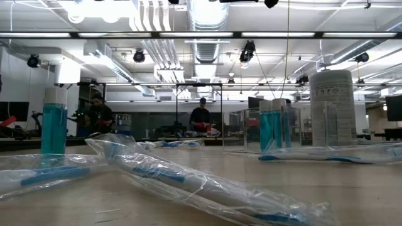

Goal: Pick & Place toothbrushing station
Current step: Put the blue mouthwash into the middle section of the transparent organizer

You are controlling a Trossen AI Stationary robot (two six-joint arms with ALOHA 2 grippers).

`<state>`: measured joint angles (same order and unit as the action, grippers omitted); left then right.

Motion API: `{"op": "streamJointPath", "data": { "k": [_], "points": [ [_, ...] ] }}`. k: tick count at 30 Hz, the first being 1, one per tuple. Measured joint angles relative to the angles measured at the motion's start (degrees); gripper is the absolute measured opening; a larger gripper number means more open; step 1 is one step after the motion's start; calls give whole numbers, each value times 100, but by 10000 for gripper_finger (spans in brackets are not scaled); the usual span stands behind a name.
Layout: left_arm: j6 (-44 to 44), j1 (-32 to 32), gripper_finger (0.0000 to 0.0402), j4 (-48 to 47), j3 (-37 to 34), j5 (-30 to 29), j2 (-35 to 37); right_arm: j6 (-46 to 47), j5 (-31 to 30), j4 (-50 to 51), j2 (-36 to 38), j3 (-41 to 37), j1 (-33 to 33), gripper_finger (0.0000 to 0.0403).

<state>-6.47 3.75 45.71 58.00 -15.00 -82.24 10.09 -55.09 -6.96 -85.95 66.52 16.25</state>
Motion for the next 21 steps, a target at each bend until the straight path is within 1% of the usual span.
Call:
{"op": "streamJointPath", "data": {
  "k": [15, 18, 21],
  "points": [
    [12, 0, 106, -23, 0, -4, 0, -19, 0, -9, -2, -11, 4, 90],
    [12, 0, 106, -25, -1, -4, 0, -20, 0, -9, -2, -11, 3, 78],
    [16, 0, 106, -26, -2, -4, 0, -21, 0, -9, -2, -12, 2, 75]
  ]
}}
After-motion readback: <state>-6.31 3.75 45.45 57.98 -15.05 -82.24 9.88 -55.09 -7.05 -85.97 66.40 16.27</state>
